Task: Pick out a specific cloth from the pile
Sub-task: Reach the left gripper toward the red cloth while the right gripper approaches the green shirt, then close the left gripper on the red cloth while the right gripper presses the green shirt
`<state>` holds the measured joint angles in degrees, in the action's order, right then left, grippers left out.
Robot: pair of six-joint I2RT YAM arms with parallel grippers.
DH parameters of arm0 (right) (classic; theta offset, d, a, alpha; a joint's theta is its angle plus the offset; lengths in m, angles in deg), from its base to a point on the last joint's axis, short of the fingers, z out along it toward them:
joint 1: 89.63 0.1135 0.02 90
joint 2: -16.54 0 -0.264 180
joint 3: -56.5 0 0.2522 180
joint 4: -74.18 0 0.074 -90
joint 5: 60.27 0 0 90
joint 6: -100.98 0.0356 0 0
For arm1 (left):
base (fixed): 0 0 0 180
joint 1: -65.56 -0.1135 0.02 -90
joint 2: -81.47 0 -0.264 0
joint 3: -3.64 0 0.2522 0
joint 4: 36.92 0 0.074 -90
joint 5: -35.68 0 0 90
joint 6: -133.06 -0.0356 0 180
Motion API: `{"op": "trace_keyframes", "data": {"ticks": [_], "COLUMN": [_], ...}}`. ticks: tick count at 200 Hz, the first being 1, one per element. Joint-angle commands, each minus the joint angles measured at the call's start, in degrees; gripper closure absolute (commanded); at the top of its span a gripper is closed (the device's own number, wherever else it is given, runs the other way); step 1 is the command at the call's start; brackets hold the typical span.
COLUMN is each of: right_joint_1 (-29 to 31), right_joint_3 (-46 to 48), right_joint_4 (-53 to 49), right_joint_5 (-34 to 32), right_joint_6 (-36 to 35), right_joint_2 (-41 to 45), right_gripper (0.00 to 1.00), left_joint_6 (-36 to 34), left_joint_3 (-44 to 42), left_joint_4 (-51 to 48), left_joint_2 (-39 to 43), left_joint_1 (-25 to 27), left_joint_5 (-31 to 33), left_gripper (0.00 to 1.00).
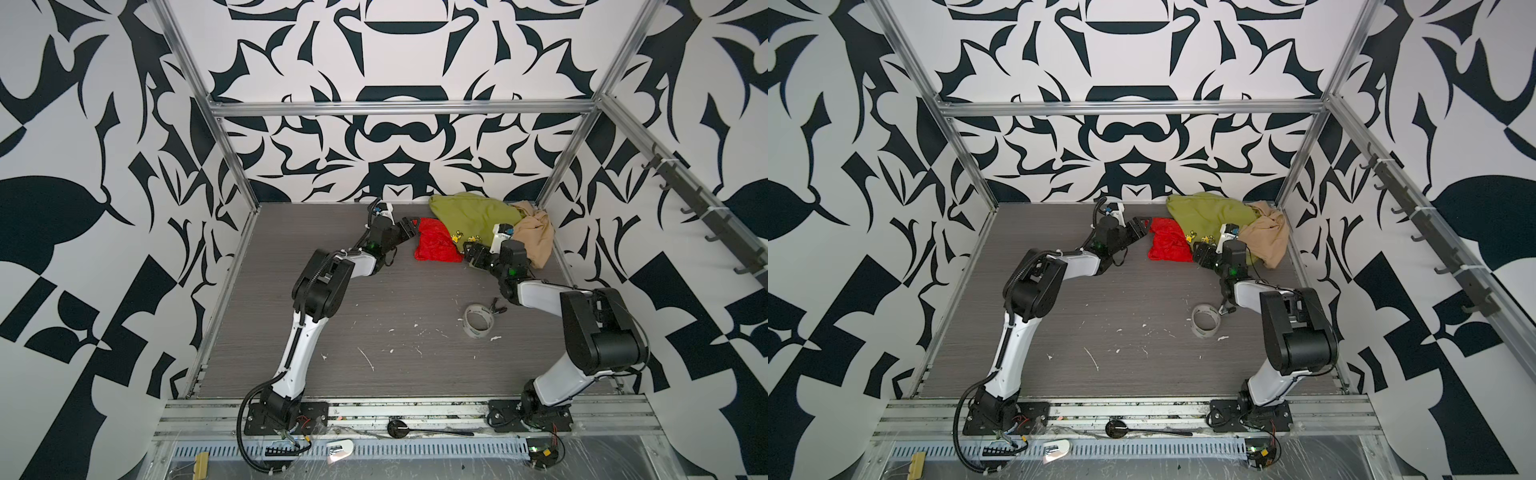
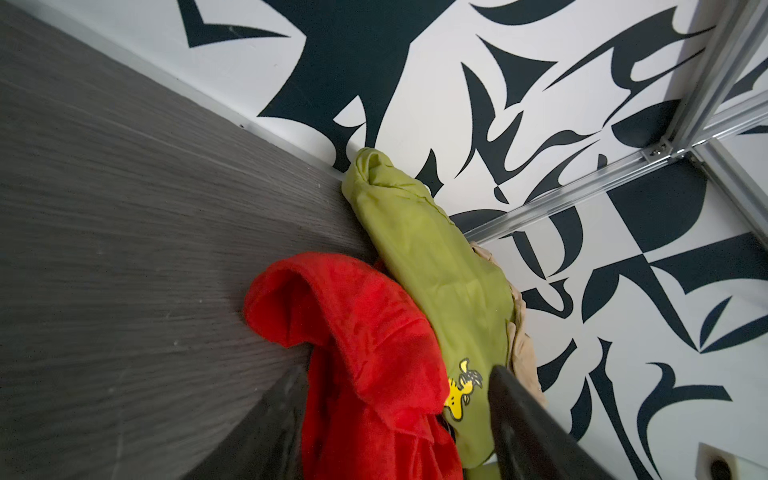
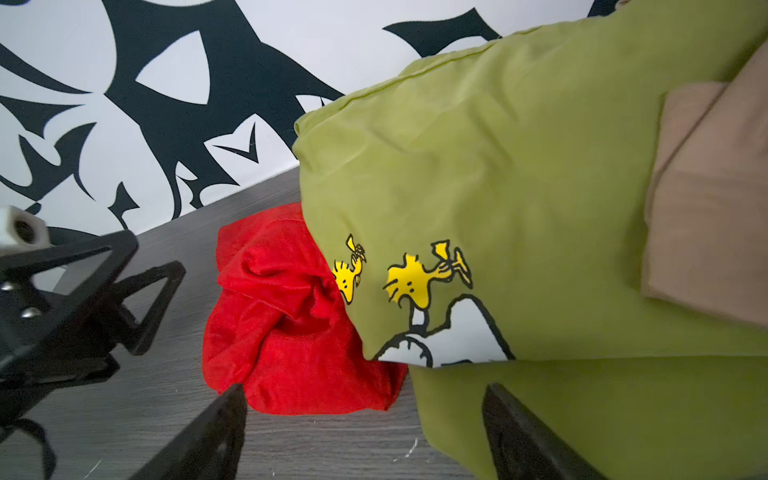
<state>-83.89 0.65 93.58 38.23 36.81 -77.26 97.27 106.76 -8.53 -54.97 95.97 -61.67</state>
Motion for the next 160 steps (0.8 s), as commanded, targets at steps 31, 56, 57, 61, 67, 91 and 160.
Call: {"op": "trace_keyframes", "data": {"ticks": [31, 56, 57, 61, 67, 91, 160], "right_joint_1": [0.6, 0.7, 0.7, 0.7, 0.7, 0.8, 1.4], "right_joint_3": [-4.1, -6.3, -6.3, -6.6, -7.0, -7.9, -8.3], "right_joint_4": [3.3, 3.2, 3.1, 2.9, 2.7, 2.0, 1.6], "right_joint_5": [3.2, 7.0, 7.1, 7.4, 7.9, 8.5, 8.4], "right_joint_6": [3.4, 5.4, 5.5, 5.7, 6.0, 6.4, 7.1], "right_joint_2": [-1.6, -3.7, -3.7, -3.9, -4.2, -4.5, -4.2], "right_gripper": [0.09, 0.08, 0.08, 0.08, 0.08, 0.07, 0.06], "left_joint_6": [3.9, 5.4, 5.5, 5.7, 6.1, 6.7, 8.2], "left_joint_3": [3.1, 6.2, 6.3, 6.6, 7.2, 9.0, 13.4], "left_joint_4": [3.9, 2.3, 2.3, 2.3, 2.4, 2.5, 0.5], "left_joint_2": [-4.1, -6.4, -6.5, -6.8, -7.3, -8.9, -12.0], "left_joint_1": [0.6, 0.5, 0.5, 0.6, 0.6, 0.5, 0.5], "left_joint_5": [0.0, -0.8, -0.8, -0.7, -0.6, -0.2, -0.4], "left_gripper": [0.31, 0.36, 0.36, 0.36, 0.36, 0.37, 0.44]}}
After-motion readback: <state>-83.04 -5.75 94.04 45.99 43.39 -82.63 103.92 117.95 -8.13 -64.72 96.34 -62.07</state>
